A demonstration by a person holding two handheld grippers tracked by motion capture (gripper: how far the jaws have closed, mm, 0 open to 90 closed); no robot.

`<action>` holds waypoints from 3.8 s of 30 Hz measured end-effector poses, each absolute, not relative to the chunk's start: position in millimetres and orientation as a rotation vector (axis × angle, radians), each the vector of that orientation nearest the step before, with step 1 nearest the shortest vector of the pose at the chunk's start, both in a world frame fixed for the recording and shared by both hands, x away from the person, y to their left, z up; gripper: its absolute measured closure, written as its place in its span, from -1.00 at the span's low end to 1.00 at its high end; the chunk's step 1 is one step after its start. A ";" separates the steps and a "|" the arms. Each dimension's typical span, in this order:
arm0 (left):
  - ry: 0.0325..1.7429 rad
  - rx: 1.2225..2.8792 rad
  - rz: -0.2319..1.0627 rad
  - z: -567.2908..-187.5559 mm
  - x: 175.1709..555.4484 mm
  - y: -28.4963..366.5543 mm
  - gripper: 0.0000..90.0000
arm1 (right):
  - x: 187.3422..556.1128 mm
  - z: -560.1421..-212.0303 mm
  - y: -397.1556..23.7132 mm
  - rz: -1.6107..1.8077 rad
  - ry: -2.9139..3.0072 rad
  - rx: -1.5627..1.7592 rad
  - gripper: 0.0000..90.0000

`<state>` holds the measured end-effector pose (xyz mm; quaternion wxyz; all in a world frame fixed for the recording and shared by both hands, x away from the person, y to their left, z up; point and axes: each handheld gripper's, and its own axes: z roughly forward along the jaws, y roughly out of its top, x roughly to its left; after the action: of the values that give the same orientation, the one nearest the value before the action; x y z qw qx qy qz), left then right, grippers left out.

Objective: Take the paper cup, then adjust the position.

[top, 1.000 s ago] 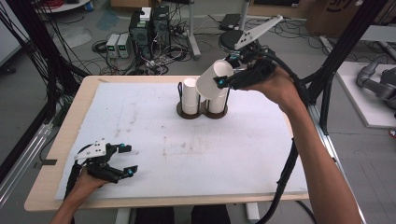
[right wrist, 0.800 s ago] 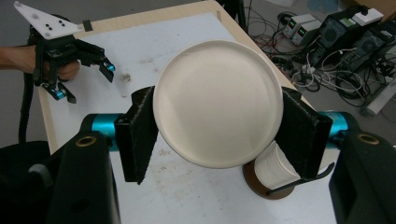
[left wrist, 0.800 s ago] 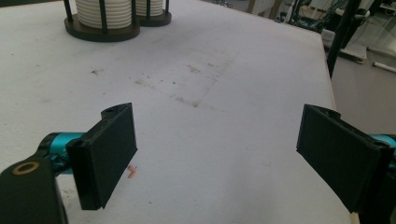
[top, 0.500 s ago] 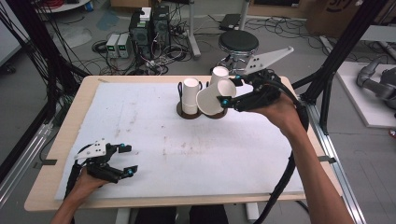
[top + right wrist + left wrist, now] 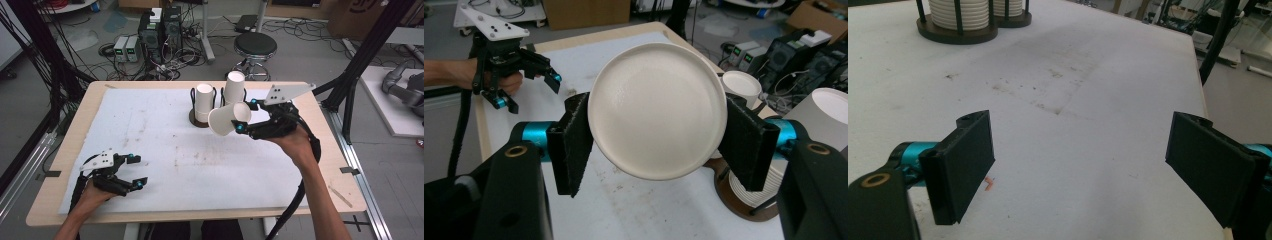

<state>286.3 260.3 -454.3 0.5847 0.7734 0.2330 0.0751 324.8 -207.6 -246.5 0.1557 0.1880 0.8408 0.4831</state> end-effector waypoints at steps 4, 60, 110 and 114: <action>0.541 1.810 0.184 -454.2 285.8 259.9 -0.74 | 319.7 -260.4 -207.0 1.428 2.388 0.547 -0.21; 0.542 1.759 0.180 -444.4 285.4 259.0 -0.74 | 297.9 -313.0 -200.1 1.538 2.404 0.524 -0.21; 0.184 1.884 -0.028 -347.7 308.0 154.3 -0.84 | 293.0 -325.5 -150.8 1.644 2.561 0.341 -0.21; 0.154 1.907 -0.048 -345.6 308.6 142.3 -0.84 | 292.3 -326.0 -147.7 1.662 2.564 0.323 -0.21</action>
<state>308.6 142.3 -345.6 0.5759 0.8146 0.0659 -0.0203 292.3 -147.7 -326.0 0.0347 0.1050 0.8340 0.5405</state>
